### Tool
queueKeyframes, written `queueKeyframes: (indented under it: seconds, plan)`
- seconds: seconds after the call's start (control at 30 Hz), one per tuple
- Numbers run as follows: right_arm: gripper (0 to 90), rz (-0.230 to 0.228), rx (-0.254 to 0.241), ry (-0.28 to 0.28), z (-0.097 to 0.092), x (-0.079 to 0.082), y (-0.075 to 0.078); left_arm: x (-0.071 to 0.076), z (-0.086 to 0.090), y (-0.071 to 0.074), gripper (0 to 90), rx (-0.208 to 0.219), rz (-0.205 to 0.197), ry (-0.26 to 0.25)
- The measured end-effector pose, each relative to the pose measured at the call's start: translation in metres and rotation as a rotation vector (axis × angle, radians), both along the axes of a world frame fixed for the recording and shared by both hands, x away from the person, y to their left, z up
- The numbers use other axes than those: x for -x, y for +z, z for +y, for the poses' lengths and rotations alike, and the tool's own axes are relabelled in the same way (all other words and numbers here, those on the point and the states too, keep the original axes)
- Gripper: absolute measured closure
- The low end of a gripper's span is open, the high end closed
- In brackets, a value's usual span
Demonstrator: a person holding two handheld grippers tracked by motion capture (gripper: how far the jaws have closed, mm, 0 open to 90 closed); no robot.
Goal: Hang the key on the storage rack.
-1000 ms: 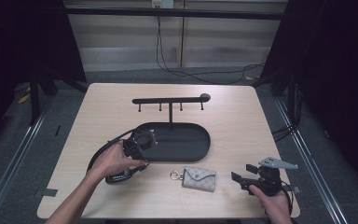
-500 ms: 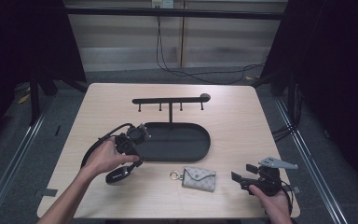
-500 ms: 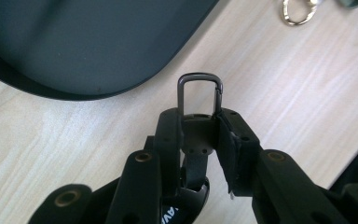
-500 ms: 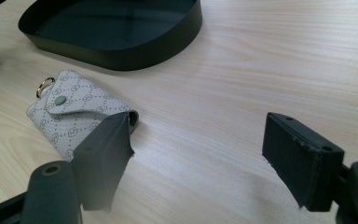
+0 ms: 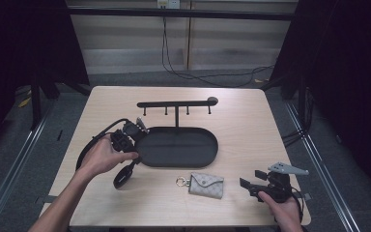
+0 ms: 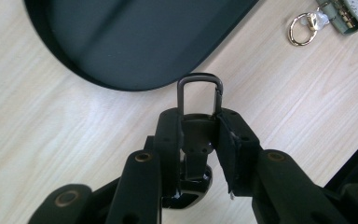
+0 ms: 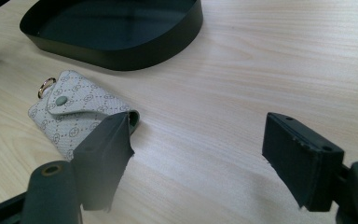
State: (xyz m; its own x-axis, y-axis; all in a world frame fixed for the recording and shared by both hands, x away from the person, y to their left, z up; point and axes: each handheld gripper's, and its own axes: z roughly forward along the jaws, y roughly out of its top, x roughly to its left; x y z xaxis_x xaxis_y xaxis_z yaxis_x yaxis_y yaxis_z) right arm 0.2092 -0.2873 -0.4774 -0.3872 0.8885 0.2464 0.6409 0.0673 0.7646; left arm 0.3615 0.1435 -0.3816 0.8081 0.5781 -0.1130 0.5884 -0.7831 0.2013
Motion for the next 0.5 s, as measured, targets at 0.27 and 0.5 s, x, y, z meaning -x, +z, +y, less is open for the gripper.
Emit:
queueKeyframes:
  seconds: [0.27,0.5]
  plan:
    - [23.5,-0.002,-0.001,0.0,0.0,0.0,0.0,-0.001,0.006,0.015,70.9,0.0,-0.026,0.027]
    - [23.4,-0.003,0.0,-0.002,0.0,0.0,0.0,-0.001,0.007,0.026,70.9,-0.016,-0.036,0.028]
